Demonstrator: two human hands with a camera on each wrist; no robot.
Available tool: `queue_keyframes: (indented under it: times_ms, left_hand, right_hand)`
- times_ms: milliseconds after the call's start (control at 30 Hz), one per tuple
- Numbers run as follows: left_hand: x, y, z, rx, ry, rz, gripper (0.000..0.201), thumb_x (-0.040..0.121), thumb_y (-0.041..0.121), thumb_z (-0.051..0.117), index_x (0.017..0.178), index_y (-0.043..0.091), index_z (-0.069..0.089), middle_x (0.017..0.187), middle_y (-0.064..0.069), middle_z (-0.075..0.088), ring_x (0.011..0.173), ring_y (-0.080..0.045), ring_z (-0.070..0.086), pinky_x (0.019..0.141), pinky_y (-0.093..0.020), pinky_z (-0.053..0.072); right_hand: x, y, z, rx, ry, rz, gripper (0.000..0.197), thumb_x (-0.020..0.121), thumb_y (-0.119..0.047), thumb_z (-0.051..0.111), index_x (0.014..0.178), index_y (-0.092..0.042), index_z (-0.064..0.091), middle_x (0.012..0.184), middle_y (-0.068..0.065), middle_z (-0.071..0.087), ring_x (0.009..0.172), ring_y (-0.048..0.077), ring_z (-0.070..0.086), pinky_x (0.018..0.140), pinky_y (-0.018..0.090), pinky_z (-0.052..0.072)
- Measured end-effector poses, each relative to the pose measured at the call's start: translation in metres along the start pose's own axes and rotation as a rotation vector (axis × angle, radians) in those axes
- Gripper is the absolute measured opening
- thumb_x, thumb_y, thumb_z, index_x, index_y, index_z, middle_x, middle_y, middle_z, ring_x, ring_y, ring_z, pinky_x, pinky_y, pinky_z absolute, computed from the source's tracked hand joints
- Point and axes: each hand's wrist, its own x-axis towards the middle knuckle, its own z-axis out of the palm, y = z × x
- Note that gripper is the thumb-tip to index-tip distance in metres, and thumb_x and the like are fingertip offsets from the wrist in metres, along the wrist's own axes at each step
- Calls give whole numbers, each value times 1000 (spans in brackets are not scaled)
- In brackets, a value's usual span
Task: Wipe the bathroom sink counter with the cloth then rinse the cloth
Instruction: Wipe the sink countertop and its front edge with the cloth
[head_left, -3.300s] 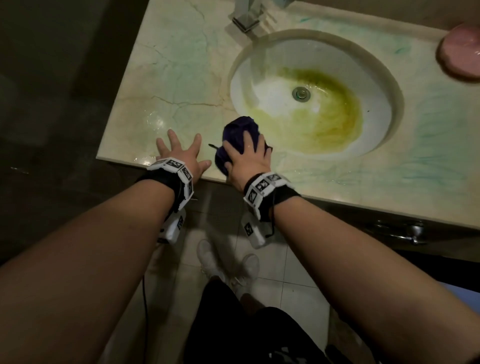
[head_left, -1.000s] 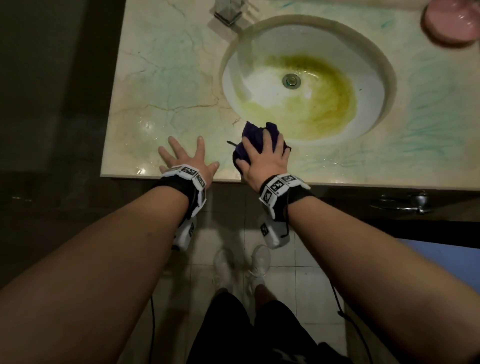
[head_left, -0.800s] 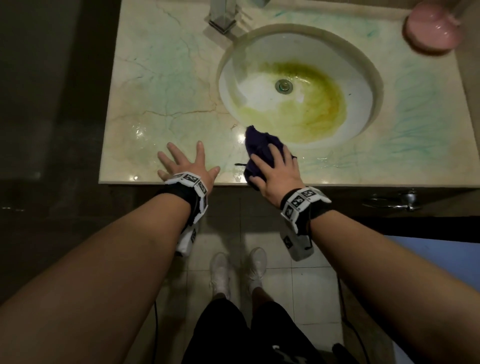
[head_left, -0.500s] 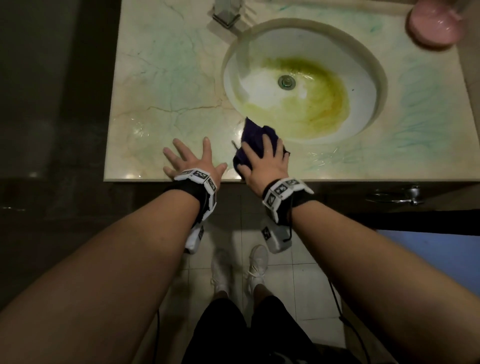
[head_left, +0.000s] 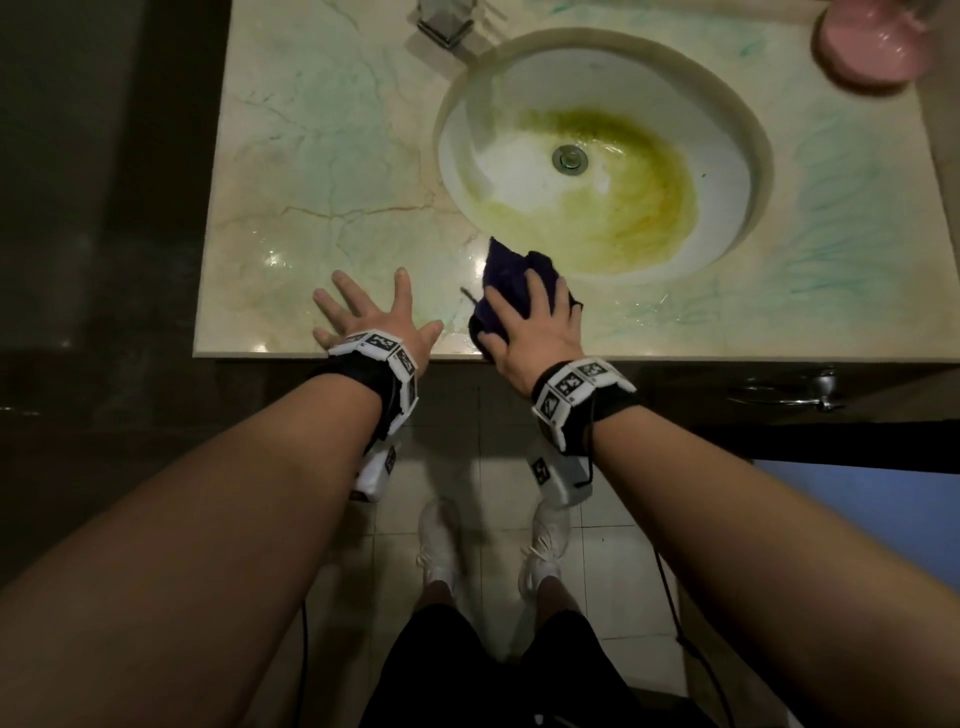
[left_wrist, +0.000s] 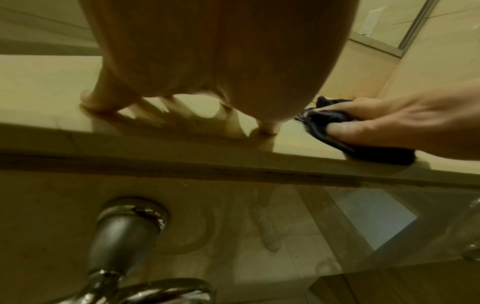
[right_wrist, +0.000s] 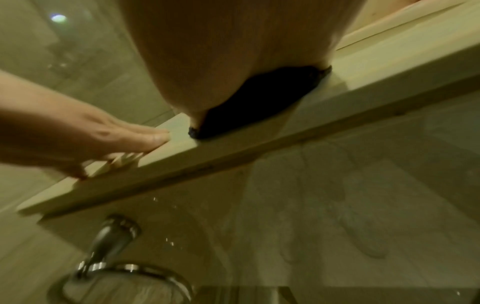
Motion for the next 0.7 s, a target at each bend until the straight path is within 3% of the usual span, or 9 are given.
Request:
queue_keyframes:
  times_ms: [100, 233, 367, 467, 567, 700]
  left_hand:
    - [-1, -1, 0, -1, 4, -2, 76, 90, 65, 36, 148, 41, -6, 151, -24, -28, 138, -50, -20, 109, -66, 6]
    - [-5, 5, 0, -11, 14, -34, 79, 89, 67, 37, 149, 38, -6, 152, -23, -27, 139, -49, -19, 109, -66, 8]
    - [-13, 31, 7, -22, 7, -60, 82, 88, 68, 37, 149, 37, -8, 152, -22, -27, 139, -49, -18, 109, -65, 8]
    - [-18, 57, 16, -45, 19, -61, 80, 89, 67, 35, 149, 37, -8, 152, -23, -28, 139, -49, -19, 110, -64, 6]
    - [-17, 71, 18, -55, 15, -83, 80, 89, 67, 33, 149, 35, -9, 151, -24, -28, 138, -50, -19, 110, -64, 5]
    - [-18, 79, 19, -59, 26, -90, 78, 90, 66, 33, 149, 36, -8, 153, -22, -27, 139, -51, -17, 111, -63, 6]
  right_hand:
    - [-15, 27, 2, -48, -13, -80, 58, 94, -54, 36, 147, -43, 15, 160, 4, -2, 145, 36, -8, 118, 53, 2]
    - [-12, 69, -9, -25, -14, -12, 59, 94, -54, 36, 148, -43, 15, 160, 4, -2, 145, 36, -7, 118, 53, 3]
    - [6, 62, -16, 35, -52, 71, 60, 93, -53, 37, 147, -45, 12, 160, 4, -5, 144, 38, -11, 117, 56, -1]
    - [-1, 64, -14, -12, -52, -49, 60, 94, -53, 38, 148, -44, 13, 160, 4, -5, 144, 38, -10, 116, 55, -2]
    - [-13, 104, -16, -80, -59, -165, 58, 93, -55, 37, 147, -45, 16, 160, 1, -3, 145, 33, -9, 118, 52, -1]
    - [3, 129, -28, -36, -43, -74, 58, 93, -54, 37, 147, -45, 16, 160, 1, 0, 145, 33, -7, 117, 53, 0]
